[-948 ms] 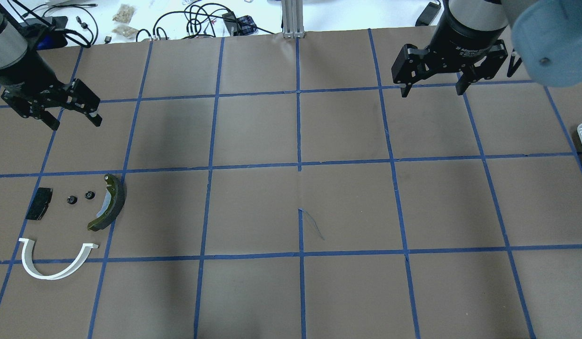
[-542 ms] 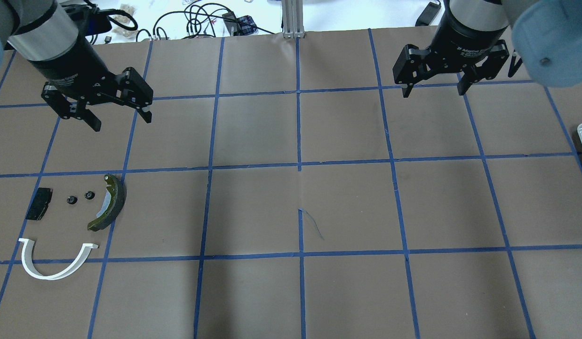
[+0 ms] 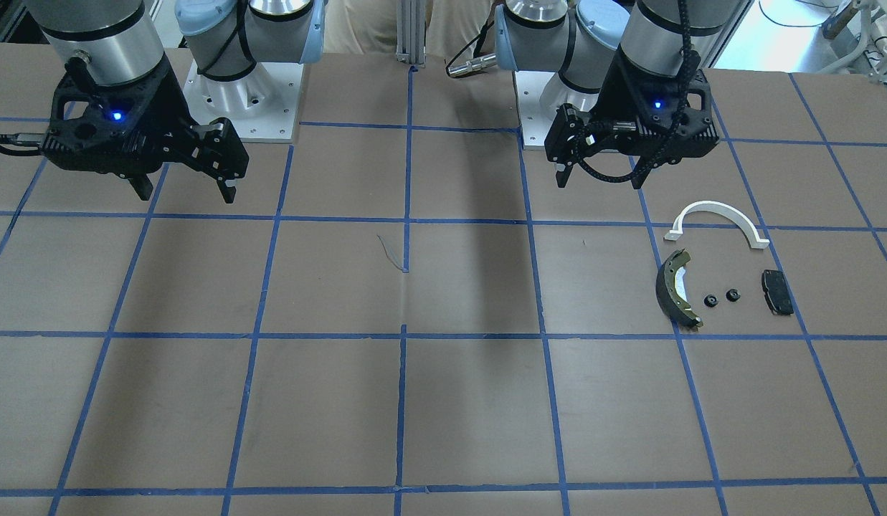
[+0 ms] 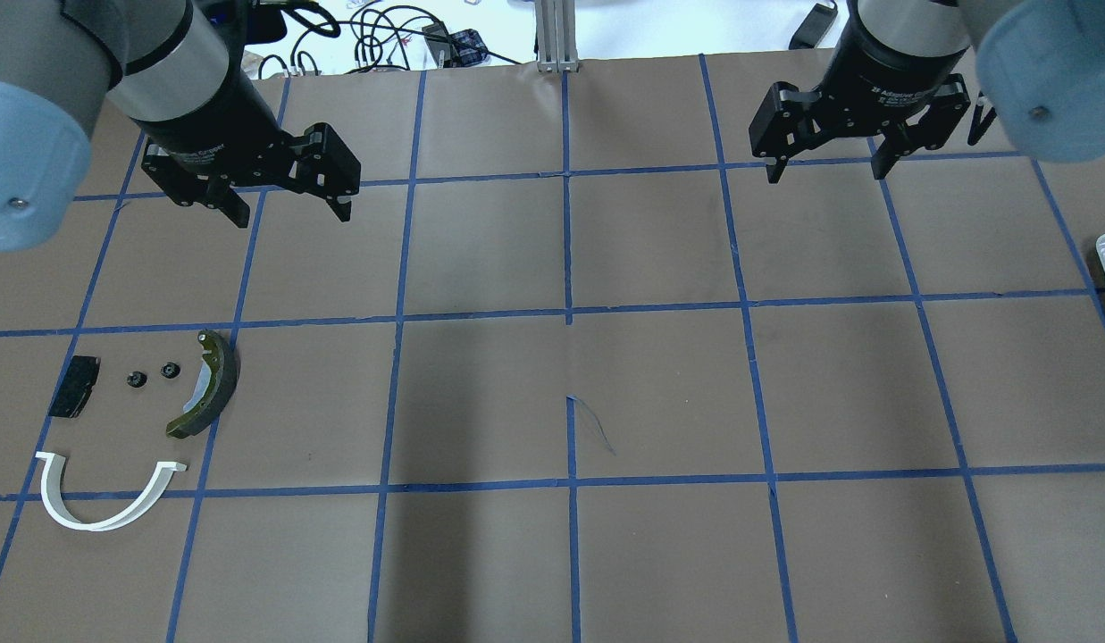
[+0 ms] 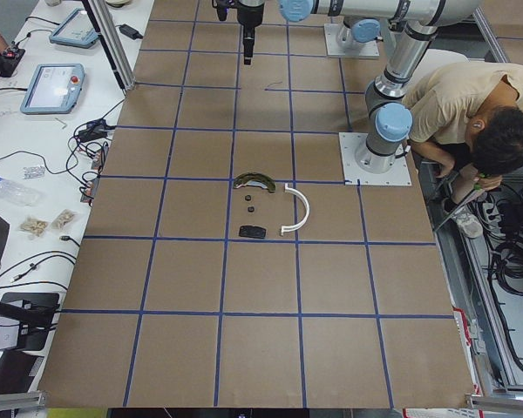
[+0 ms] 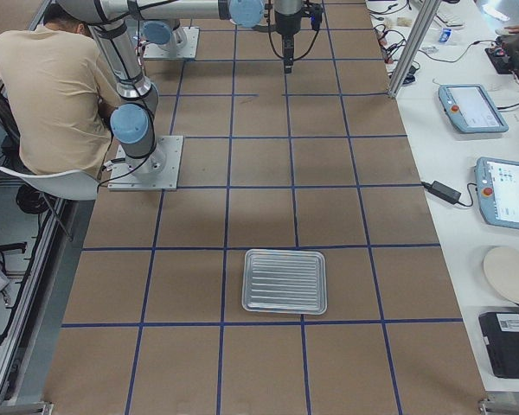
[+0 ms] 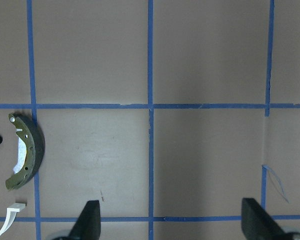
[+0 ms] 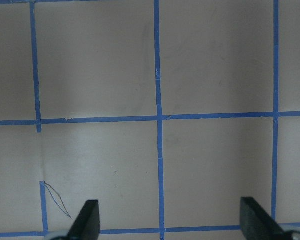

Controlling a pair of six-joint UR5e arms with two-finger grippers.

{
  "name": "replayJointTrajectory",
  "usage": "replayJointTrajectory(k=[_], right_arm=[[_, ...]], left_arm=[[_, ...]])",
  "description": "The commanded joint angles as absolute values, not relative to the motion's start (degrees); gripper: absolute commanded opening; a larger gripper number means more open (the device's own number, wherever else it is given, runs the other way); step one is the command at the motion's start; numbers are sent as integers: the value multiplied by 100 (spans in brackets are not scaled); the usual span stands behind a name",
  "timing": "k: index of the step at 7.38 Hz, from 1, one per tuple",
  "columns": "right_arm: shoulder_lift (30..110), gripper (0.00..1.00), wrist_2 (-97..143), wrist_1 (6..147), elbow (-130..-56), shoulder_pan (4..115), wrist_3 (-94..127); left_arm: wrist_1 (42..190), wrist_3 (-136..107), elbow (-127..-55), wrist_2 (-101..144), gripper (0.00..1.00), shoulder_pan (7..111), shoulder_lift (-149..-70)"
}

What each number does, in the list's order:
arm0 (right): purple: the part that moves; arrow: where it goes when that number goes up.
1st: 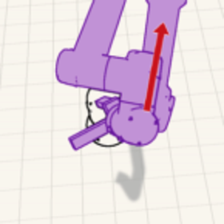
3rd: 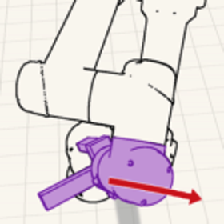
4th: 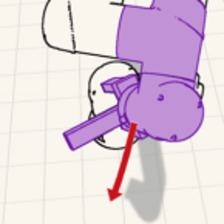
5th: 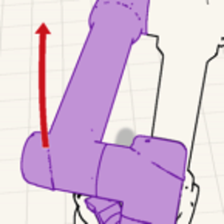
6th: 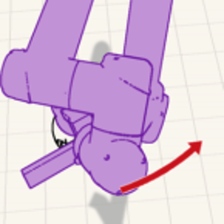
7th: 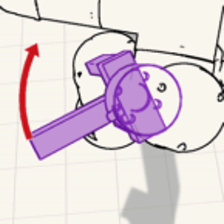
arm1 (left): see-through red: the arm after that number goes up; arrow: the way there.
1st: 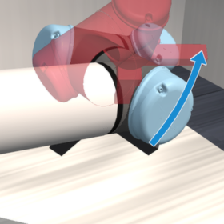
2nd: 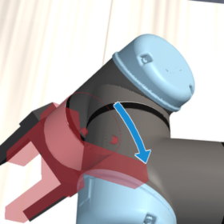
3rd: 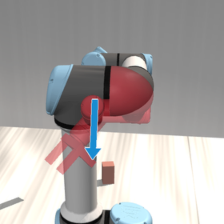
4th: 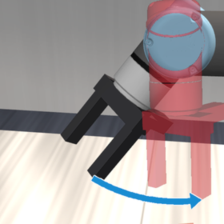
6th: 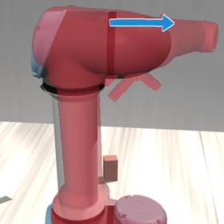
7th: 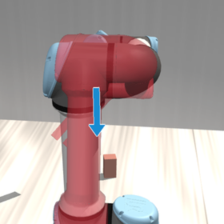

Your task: Place bearing gear from tray to pile

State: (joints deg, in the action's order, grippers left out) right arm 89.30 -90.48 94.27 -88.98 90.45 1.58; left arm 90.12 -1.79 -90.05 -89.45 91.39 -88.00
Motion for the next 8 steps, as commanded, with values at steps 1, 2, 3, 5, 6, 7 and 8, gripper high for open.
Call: replayJointTrajectory(k=[1, 2, 3, 5, 6, 7, 8], right_arm=[[8930, 100, -9114, 9422, -8903, 9044, 158], [8938, 100, -9114, 9413, -8895, 9044, 150], [8947, 100, -9079, 9396, -8895, 9044, 149], [8930, 100, -9009, 9439, -8903, 9053, 211], [8930, 100, -9035, 9439, -8903, 9001, 176], [8930, 100, -9026, 9448, -8903, 9009, 176], [8930, 100, -9026, 9440, -8912, 9009, 184]], left_arm=[[9687, -19, -8710, -8868, 100, 9141, -8921], [9581, 26, -8780, -8859, 100, 9141, -8895], [9580, 26, -8780, -8877, 100, 9132, -8860], [9571, 26, -8789, -8877, 100, 9132, -8816], [9563, 26, -8789, -8877, 100, 9132, -8815], [9571, 26, -8789, -8877, 100, 9123, -8815], [9563, 35, -8789, -8868, 100, 9123, -8815]])
